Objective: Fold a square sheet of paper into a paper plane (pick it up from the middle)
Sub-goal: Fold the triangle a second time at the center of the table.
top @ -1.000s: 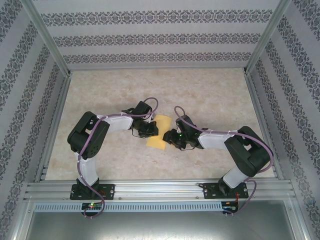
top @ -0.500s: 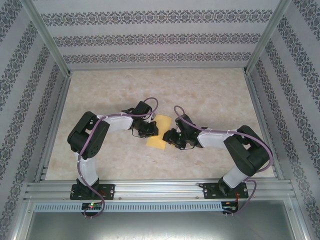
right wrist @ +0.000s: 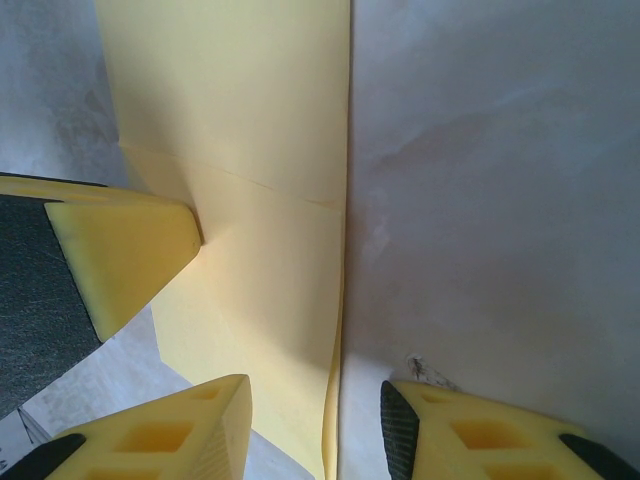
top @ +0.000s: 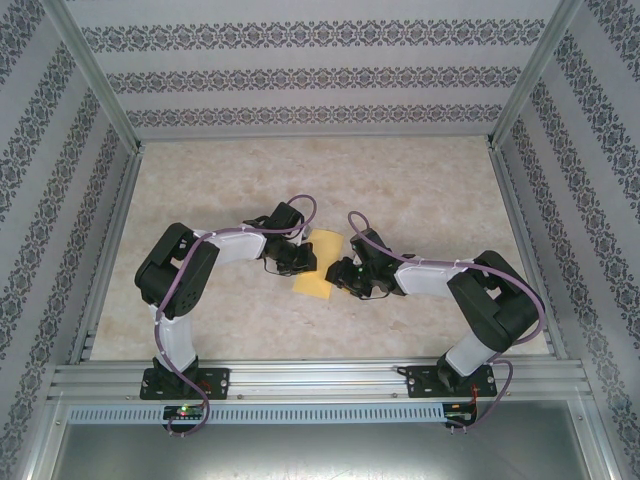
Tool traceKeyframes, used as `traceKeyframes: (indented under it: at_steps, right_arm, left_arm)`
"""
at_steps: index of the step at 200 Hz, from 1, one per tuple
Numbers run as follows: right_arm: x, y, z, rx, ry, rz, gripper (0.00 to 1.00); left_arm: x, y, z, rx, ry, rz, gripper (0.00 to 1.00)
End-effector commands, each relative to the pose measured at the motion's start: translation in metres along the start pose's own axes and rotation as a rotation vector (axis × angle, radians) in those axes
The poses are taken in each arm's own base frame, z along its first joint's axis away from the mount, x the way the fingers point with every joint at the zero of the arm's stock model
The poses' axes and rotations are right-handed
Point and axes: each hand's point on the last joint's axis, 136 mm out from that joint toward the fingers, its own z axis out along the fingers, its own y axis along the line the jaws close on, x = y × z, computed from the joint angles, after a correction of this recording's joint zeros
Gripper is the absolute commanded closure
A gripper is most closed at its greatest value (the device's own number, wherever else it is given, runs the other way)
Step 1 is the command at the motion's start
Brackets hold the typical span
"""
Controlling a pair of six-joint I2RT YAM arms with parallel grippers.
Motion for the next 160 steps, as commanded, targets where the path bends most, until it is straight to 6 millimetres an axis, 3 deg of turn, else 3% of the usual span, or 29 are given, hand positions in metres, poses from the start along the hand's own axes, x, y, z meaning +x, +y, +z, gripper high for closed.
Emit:
traceKeyframes:
  at_steps: [1, 77, 89, 113, 160]
  right_arm:
    - [0.005, 0.013, 0.025, -0.062, 0.013, -0.050, 0.58]
    - [0.003, 0.010, 0.026, -0.048, -0.002, -0.030, 0.58]
    - [0.001, 0.010, 0.017, -0.039, -0.036, -0.030, 0.60]
    - [-0.009, 0.014, -0.001, -0.028, -0.110, -0.070, 0.51]
    - [-0.009, 0.034, 0.023, -0.102, -0.031, -0.056, 0.56]
  left_arm:
    - [0.009, 0.018, 0.002, -0.081, 0.020, -0.025, 0.89]
    - [0.007, 0.018, -0.001, -0.091, 0.010, -0.016, 0.89]
    - [0.006, 0.017, -0.001, -0.091, 0.010, -0.012, 0.89]
    - [0.006, 0.017, -0.004, -0.096, 0.004, -0.010, 0.89]
    - [0.008, 0.016, 0.001, -0.078, 0.020, -0.018, 0.89]
